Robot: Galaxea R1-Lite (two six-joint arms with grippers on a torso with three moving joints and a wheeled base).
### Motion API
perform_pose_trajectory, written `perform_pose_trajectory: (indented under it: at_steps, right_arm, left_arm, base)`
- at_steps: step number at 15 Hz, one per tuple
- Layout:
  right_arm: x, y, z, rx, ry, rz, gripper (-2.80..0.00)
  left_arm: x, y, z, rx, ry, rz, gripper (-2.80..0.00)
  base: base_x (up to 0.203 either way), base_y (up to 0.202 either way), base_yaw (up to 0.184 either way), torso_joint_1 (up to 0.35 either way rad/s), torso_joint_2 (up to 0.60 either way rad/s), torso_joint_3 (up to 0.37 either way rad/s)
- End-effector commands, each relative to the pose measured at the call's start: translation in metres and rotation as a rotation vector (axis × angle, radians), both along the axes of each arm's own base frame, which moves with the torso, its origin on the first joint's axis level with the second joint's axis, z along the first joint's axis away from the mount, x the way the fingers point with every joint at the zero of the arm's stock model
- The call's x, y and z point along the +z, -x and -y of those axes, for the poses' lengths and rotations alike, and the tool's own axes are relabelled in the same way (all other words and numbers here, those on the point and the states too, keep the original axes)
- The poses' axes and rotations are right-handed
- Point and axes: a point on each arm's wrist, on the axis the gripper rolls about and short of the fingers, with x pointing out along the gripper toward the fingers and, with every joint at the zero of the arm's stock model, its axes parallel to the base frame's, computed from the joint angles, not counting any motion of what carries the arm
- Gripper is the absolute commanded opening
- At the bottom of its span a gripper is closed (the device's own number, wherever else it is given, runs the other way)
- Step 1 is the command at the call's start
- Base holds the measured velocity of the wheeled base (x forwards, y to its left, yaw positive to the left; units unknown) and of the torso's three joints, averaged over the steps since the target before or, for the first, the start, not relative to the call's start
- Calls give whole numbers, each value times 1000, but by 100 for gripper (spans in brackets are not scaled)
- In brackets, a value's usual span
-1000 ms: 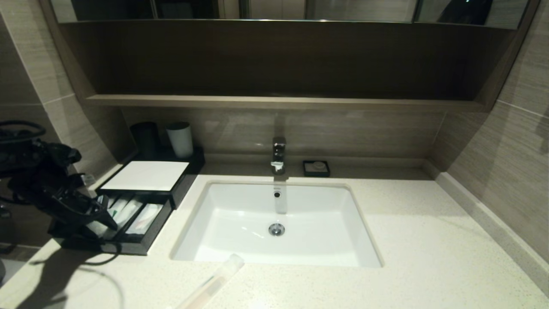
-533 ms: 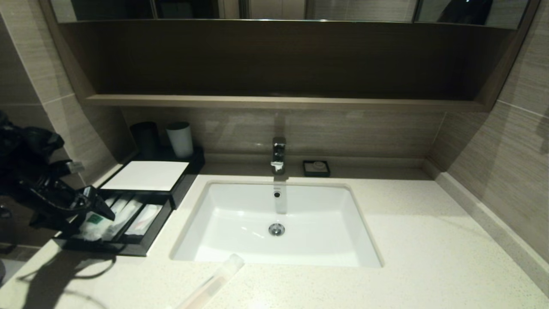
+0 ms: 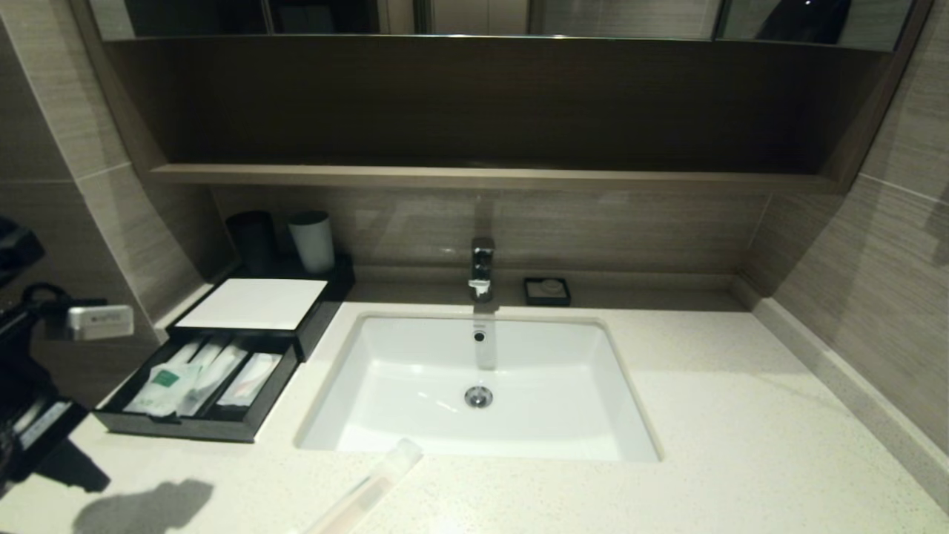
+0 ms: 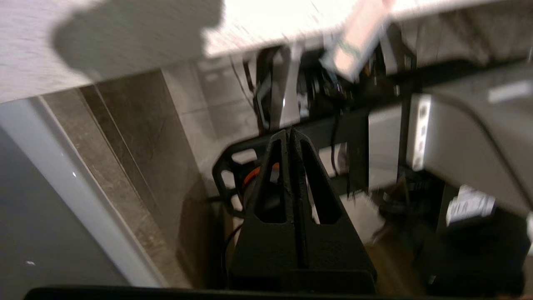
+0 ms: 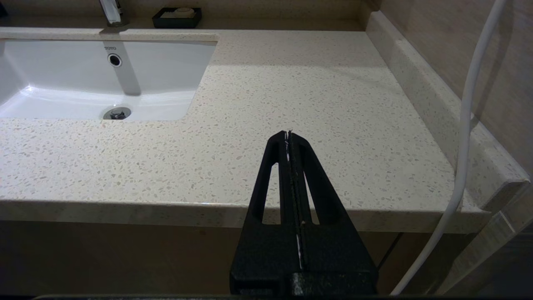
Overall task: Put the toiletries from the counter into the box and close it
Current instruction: Pick up the bathroom toiletry
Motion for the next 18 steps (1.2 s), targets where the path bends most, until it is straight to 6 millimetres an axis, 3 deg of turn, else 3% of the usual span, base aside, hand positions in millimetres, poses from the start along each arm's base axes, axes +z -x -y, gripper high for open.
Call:
perform_pose_trajectory:
  at_steps: [1, 4, 7, 11, 15, 18]
  right_arm:
    - [0, 0, 0, 0, 0, 2, -280]
    - [0, 0, 0, 0, 0, 1, -280]
    - [0, 0, 0, 0, 0, 2, -280]
    - [0, 0, 0, 0, 0, 2, -280]
    - [0, 0, 0, 0, 0, 2, -280]
    - [0, 0, 0, 0, 0, 2, -280]
  left_arm:
    - [-4, 15, 13, -124, 7, -20, -280]
    - [-35, 8, 25, -256, -8, -75, -280]
    - [-53, 3, 42, -360, -46, -91, -280]
    - [-56, -8, 67, -451, -52, -7, -280]
    - [-71, -27, 104, -491, -52, 25, -280]
    - [-74, -41, 110, -490, -121, 28, -280]
  base:
    - [0, 0, 0, 0, 0, 0]
    - [0, 0, 0, 0, 0, 0]
    - [0, 0, 0, 0, 0, 0]
    - [0, 0, 0, 0, 0, 0]
    - [0, 0, 0, 0, 0, 0]
    - [0, 0, 0, 0, 0, 0]
